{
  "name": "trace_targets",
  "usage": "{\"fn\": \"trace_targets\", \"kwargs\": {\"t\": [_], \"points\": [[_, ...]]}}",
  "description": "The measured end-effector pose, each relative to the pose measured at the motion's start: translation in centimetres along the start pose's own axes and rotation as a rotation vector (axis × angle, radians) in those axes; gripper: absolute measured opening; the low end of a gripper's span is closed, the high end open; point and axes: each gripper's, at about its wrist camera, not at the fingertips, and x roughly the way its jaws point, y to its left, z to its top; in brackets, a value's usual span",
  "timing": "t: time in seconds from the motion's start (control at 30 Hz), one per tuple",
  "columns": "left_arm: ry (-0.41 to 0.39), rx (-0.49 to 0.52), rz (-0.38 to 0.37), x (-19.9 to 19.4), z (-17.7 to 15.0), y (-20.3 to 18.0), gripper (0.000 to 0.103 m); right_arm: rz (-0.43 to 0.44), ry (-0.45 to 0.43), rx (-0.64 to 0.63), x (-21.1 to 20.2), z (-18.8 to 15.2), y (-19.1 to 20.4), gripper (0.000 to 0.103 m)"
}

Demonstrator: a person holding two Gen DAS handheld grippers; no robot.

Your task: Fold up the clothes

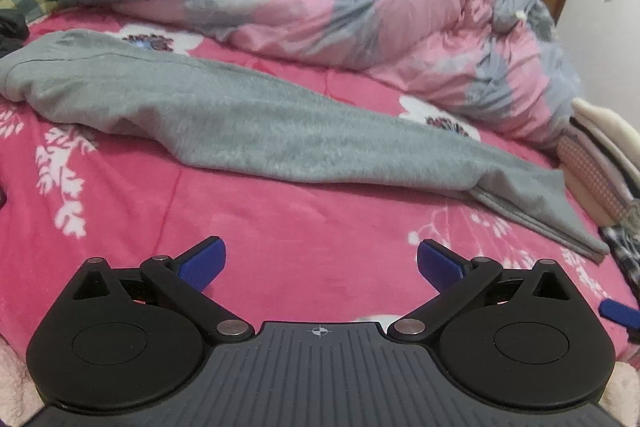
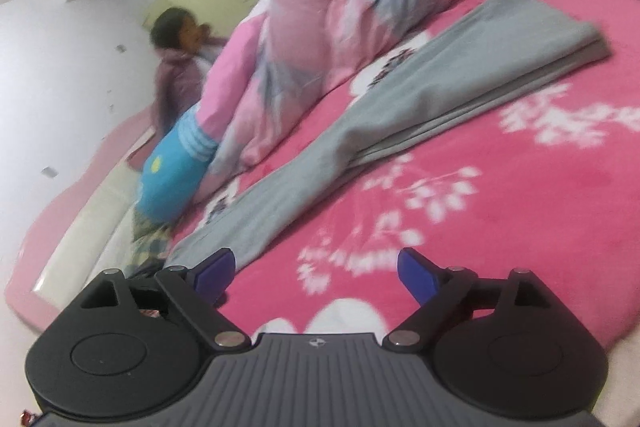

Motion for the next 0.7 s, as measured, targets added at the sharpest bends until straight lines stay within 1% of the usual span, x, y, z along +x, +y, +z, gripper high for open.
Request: {"fn": "trace_targets", "kwargs": {"t": [0.1,0.2,0.3,0.37,0.4,0.47,0.5,0.53,0.63,0.7], "points": [[-0.028,-0.029,0.000,0.3,-0.7,0.9,0.103,0.054,0.030,0.010,2.5,0.1,0.5,0.090],[-0.040,-0.031,0.010,1.1,-0.4,1.4,0.103,0.094,0.063,0.032,6.7,0.9,0.6,0.088],[-0.079,-0.043,0.027,1.7,0.1,2.1,0.101,0.138,0.098,0.078,11.1,1.8,0.5,0.080],[-0.109,-0.055,0.041,2.0,0.4,2.7,0.098,0.151,0.135,0.126,14.4,2.3,0.2,0.072],[-0.115,-0.063,0.042,2.3,0.5,3.0,0.097,0.155,0.156,0.146,15.9,2.6,0.1,0.070],[-0.120,-0.080,0.040,2.8,0.7,3.6,0.090,0.141,0.200,0.174,18.9,2.8,0.1,0.066],[-0.122,-0.088,0.039,3.1,0.8,4.0,0.081,0.124,0.212,0.174,20.1,2.7,0.2,0.065],[-0.124,-0.097,0.038,3.4,0.9,4.3,0.076,0.106,0.223,0.173,21.2,2.7,0.4,0.061],[-0.131,-0.122,0.035,4.2,1.2,5.2,0.069,0.098,0.201,0.136,22.7,2.7,1.3,0.060],[-0.137,-0.139,0.035,4.7,1.4,5.8,0.069,0.092,0.194,0.130,23.3,2.6,1.4,0.058]]}}
